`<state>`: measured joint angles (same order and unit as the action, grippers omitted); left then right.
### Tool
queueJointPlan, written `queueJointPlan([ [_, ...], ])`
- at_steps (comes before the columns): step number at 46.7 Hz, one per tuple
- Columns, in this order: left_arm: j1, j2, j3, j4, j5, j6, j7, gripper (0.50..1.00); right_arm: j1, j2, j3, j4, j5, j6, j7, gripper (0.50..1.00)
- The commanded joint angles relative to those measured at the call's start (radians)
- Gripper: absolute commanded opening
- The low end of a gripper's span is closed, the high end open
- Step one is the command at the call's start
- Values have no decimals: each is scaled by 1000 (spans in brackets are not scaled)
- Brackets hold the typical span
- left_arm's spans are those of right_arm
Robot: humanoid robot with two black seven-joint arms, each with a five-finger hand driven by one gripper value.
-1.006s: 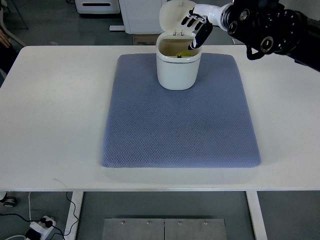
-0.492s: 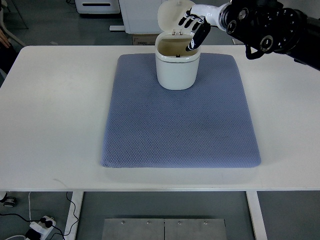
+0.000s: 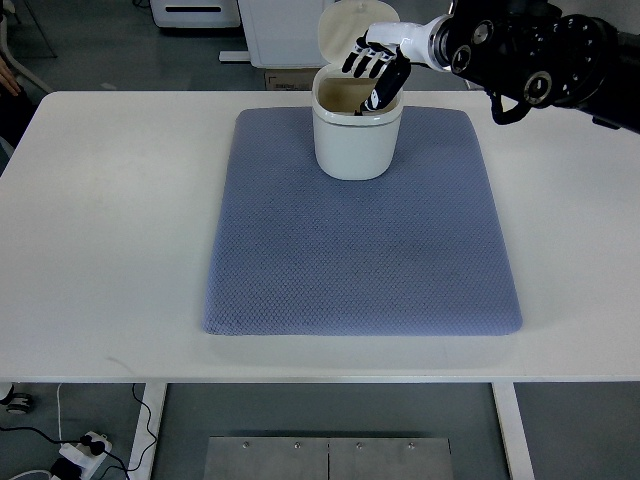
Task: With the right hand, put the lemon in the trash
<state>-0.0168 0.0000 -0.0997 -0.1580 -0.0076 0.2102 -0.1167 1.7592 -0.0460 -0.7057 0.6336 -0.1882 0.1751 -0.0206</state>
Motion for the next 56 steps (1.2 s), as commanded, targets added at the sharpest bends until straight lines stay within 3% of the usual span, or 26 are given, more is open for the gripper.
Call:
queueJointPlan([
  [1,0,0,0,0,0,0,0,1000,0,-28,25,0,0,1,-1,746],
  [23,0,0,0,0,0,0,0,1000,6,-210,132,0,1,47,-2,732],
  [35,0,0,0,0,0,0,0,1000,-110,-268,320,0,9,-35,-10,732],
  [47,0,0,0,0,0,0,0,1000,-239,-293,532,-11,10,-68,-25,734],
  [56,0,0,0,0,0,0,0,1000,-400,-299,753,-14,10,-141,-25,740],
])
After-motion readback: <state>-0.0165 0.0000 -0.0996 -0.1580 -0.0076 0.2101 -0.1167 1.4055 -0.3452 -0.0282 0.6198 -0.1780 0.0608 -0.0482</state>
